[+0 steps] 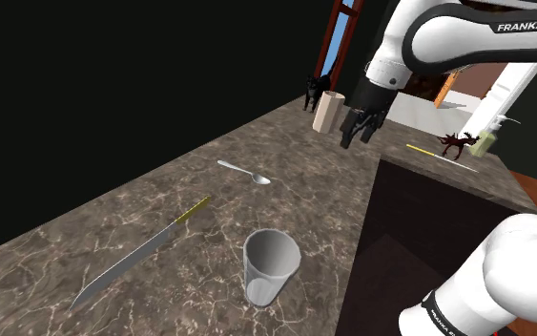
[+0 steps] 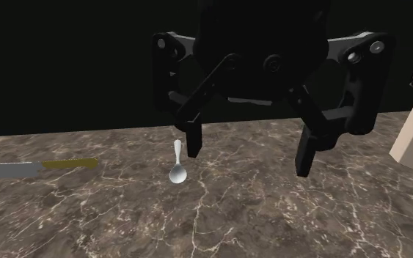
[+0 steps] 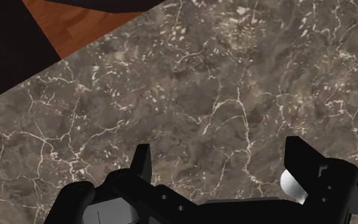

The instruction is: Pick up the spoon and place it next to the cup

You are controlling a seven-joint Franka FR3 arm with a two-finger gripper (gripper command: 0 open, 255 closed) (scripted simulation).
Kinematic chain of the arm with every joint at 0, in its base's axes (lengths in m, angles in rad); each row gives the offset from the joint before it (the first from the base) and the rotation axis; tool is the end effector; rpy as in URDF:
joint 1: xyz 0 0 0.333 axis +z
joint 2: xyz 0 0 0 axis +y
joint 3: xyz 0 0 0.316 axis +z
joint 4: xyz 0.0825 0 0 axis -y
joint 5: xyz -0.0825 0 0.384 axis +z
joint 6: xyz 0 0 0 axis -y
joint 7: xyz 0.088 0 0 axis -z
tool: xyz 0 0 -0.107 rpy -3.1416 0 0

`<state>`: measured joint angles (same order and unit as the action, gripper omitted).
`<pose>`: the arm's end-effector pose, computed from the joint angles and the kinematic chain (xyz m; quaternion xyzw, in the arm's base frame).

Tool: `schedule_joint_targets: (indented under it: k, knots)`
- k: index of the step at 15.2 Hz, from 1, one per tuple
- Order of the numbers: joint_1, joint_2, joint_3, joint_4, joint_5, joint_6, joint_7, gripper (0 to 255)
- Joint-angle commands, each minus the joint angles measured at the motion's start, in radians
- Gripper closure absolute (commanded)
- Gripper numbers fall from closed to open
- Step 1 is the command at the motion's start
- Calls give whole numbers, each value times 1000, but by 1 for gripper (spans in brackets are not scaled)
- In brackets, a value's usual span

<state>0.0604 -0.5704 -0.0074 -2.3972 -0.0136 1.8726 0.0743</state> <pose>0.3835 0.0190 0.5232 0.9997 -0.0082 0.0231 0.0031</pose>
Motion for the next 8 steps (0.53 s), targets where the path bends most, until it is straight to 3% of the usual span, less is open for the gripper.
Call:
schedule_joint_targets:
  k: [1, 8]
  knots:
    - [13, 61, 3, 5, 14, 72, -6, 0]
    - [58, 277, 25, 61, 64, 281, -27, 0]
